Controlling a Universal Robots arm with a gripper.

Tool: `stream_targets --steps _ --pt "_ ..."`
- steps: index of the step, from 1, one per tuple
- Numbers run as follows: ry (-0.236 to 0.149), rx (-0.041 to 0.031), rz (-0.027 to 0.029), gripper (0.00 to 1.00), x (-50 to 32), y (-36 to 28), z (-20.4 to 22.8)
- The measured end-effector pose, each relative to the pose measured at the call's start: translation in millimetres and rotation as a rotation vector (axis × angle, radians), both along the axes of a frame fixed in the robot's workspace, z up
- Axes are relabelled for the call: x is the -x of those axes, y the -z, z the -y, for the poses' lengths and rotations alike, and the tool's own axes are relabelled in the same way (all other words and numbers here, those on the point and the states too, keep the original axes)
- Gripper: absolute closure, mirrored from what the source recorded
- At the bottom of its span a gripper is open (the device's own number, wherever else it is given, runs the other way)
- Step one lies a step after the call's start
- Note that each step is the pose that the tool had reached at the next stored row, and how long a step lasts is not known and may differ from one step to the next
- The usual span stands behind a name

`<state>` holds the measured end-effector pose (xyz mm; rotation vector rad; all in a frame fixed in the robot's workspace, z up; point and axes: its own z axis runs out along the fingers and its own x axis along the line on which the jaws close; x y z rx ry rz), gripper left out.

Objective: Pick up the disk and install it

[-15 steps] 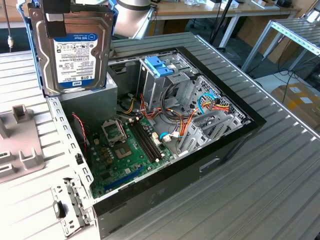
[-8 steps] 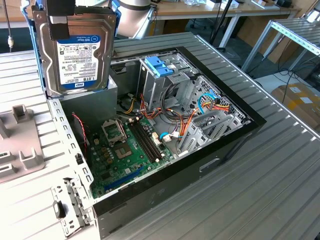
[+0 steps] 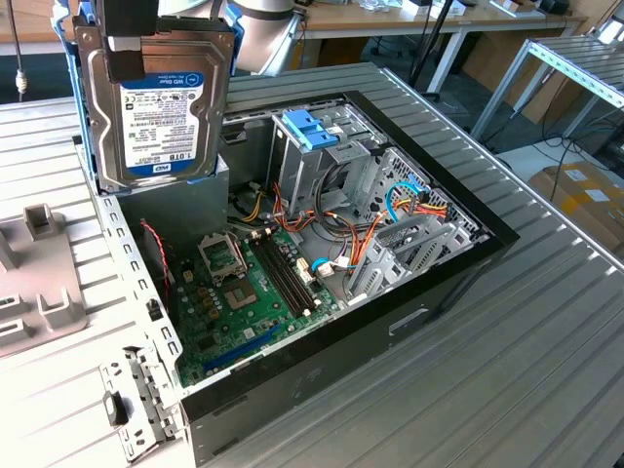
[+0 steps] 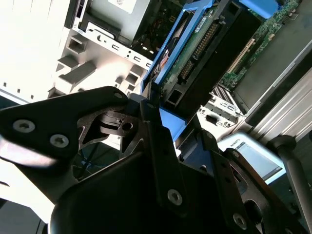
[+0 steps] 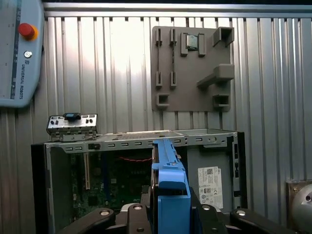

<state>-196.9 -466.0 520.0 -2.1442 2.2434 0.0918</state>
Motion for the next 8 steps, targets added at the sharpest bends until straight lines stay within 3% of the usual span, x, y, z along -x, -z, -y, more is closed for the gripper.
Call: stream_targets --steps 8 --pt "0.0 0.0 0.0 0.63 -5.5 1.8 2.2"
